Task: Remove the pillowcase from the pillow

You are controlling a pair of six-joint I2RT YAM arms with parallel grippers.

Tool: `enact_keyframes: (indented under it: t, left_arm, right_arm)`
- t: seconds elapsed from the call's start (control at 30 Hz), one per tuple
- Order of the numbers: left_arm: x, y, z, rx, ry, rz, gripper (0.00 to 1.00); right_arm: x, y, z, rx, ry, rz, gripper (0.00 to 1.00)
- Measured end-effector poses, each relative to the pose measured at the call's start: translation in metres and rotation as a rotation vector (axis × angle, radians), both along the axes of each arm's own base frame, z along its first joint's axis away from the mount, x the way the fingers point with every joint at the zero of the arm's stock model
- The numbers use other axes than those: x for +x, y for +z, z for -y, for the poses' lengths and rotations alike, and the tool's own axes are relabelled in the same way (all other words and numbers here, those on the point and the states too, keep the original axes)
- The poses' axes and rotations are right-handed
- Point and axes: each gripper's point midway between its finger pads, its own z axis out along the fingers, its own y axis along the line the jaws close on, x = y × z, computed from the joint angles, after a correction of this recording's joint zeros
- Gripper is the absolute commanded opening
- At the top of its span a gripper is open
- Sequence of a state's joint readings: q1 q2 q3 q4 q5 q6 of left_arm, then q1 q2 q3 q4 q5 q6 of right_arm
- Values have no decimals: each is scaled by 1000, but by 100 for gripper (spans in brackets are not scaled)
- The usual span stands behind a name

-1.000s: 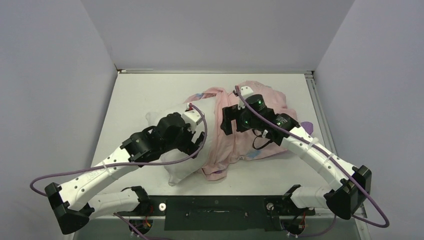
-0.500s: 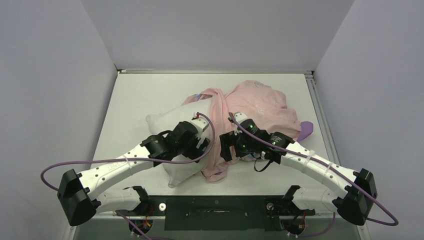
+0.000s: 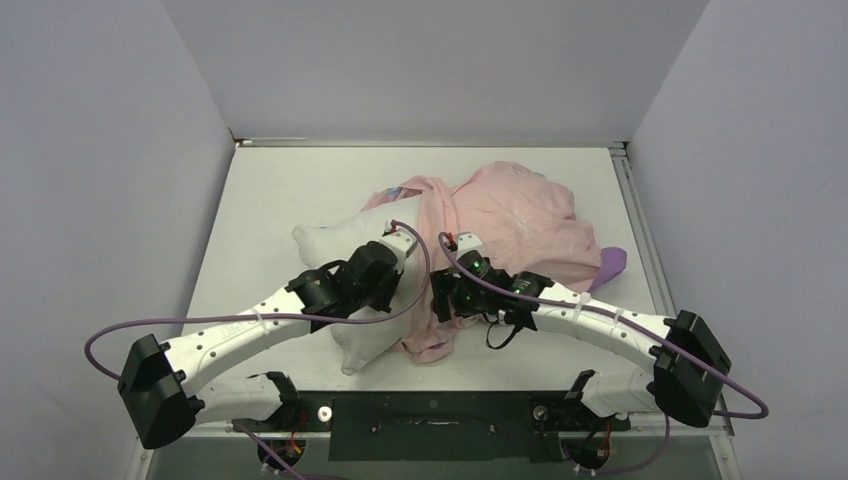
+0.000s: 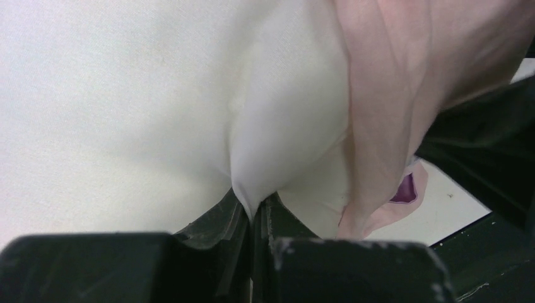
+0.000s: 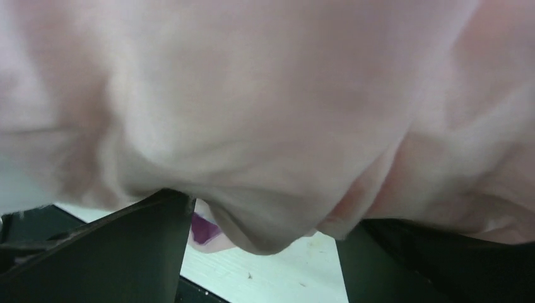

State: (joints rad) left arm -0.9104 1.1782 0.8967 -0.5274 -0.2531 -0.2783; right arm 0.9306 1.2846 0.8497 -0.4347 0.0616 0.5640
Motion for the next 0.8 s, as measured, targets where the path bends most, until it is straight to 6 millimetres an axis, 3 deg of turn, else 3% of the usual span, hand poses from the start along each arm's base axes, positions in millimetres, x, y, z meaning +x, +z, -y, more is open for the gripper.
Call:
enact_keyframes:
  t: [0.1,0.2,0.33,0.53,0.67,0.8]
  left_arm:
    - [2,6,-3,-4,12,8,0]
    - [10,16,-10,-13,44,16,0]
    - [28,28,-26,-35,119,24,0]
    - [51,58,-45,-88,180,62,0]
    - [64,80,-69,-83,240,105,0]
    - [67,92,-87,-81,272,117,0]
  right_arm:
    - [6,-6,2,-26,-23,12,29]
    - [10,-9,5,-52,-38,27,7]
    - [19,1,5,-58,-53,72,5]
    - [46,40,8,-22,-100,168,5]
    - [80,55,64,-76,-254,191,5]
    - [103,77,98,-83,-344,219,5]
